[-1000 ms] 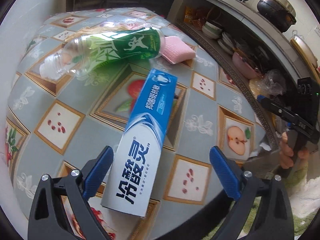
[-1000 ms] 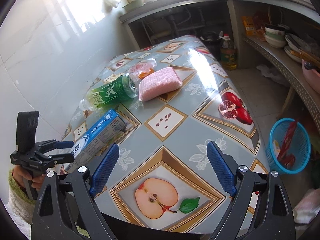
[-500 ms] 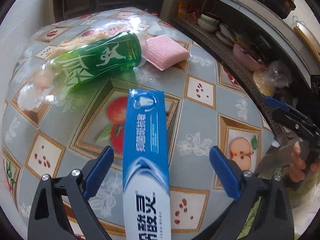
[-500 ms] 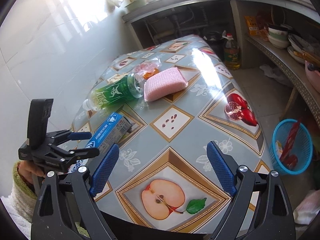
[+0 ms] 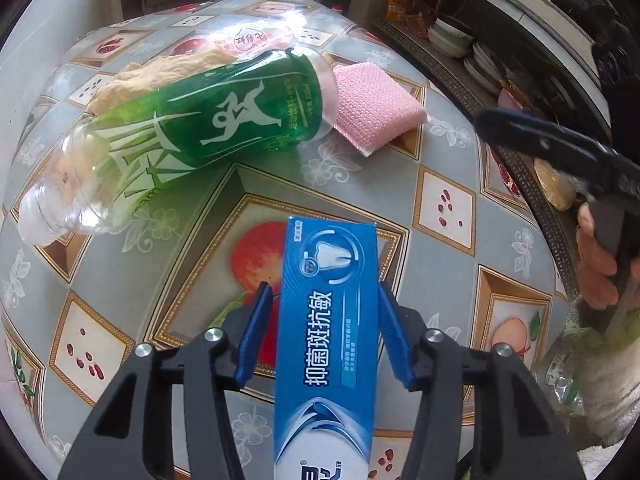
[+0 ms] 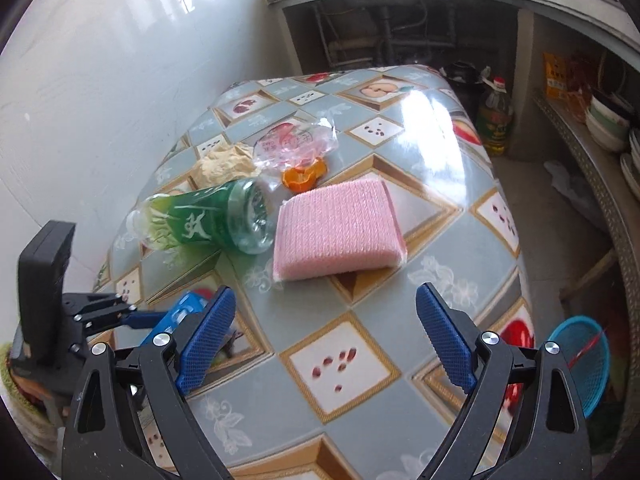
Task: Collect trash
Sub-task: 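Grasp the pink sponge with the right tool while the left tool holds the toothpaste box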
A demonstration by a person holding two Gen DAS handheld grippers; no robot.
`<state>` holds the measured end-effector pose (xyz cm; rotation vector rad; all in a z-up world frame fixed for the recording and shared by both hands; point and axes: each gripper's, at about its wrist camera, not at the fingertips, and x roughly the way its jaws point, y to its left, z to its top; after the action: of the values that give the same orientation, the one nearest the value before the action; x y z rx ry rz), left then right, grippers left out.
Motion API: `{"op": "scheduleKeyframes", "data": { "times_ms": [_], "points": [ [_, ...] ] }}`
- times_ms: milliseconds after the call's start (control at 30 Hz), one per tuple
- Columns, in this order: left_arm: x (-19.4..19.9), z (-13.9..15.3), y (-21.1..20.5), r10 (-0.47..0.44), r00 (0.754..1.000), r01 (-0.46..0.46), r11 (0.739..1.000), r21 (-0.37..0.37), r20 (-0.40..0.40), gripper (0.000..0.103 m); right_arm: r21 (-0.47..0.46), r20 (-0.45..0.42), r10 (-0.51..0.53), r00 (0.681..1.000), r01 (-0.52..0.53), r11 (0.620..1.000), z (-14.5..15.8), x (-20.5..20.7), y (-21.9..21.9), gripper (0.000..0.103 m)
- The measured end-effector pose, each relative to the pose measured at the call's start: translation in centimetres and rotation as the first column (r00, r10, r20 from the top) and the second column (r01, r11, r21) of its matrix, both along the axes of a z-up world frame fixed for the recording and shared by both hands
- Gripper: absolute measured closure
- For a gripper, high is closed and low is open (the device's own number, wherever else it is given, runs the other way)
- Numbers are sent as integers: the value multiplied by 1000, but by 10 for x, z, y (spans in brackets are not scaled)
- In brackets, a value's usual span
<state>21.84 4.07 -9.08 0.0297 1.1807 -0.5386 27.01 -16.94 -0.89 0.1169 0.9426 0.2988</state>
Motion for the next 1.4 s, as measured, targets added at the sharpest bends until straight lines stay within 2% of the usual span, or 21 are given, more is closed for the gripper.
{"op": "scheduleKeyframes", "data": {
  "times_ms": [133, 233, 400, 467, 567, 700, 800, 900, 967, 1000, 1100, 1167, 1233, 1400],
  "points": [
    [-2, 0, 8, 23, 1000, -23, 1000, -12, 2, 56, -86, -12, -18, 1000, 17, 996, -10, 47, 7, 15],
    [-3, 0, 9, 30, 1000, -29, 1000, -10, 9, 56, -92, -37, -47, 998, 43, 995, -18, 83, 8, 19],
    [-6, 1, 7, 37, 999, -37, 999, -9, 11, 56, -97, -111, -90, 990, 79, 992, -34, 127, 17, 46],
    [-6, 1, 7, 39, 999, -39, 999, -12, 9, 56, -132, -147, -112, 983, 93, 987, -42, 134, 18, 64],
    [-8, 2, 6, 41, 999, -41, 999, -19, 11, 56, -141, -186, -140, 972, 114, 983, -52, 123, 9, 74],
    [-8, 2, 8, 49, 999, -48, 999, -24, 21, 56, -97, -212, -171, 962, 154, 983, -54, 86, -8, 76],
    [-10, 3, 10, 48, 999, -48, 998, -30, 25, 56, -68, -214, -203, 956, 192, 979, -53, 43, -21, 76],
    [-13, 1, 12, 48, 999, -47, 998, -35, 23, 56, -18, -225, -234, 946, 236, 972, -52, 0, -33, 69],
    [-14, 0, 13, 49, 999, -48, 998, -39, 18, 56, 38, -247, -248, 937, 265, 964, -51, -27, -41, 56],
    [-14, -1, 13, 49, 999, -48, 998, -40, 16, 56, 69, -255, -247, 935, 273, 960, -50, -40, -43, 53],
    [-14, 0, 12, 46, 999, -45, 998, -39, 18, 56, 122, -255, -211, 944, 248, 961, -44, -69, -44, 45],
    [-14, 0, 12, 44, 999, -43, 998, -38, 17, 56, 125, -232, -180, 956, 212, 969, -35, -79, -40, 31],
    [-13, 1, 11, 41, 999, -41, 998, -37, 17, 56, 100, -191, -147, 970, 168, 981, -25, -80, -34, 22],
    [-12, 1, 10, 39, 999, -38, 998, -40, 14, 56, 81, -221, -42, 974, 61, 995, -24, -66, -6, 14]
  ]
}}
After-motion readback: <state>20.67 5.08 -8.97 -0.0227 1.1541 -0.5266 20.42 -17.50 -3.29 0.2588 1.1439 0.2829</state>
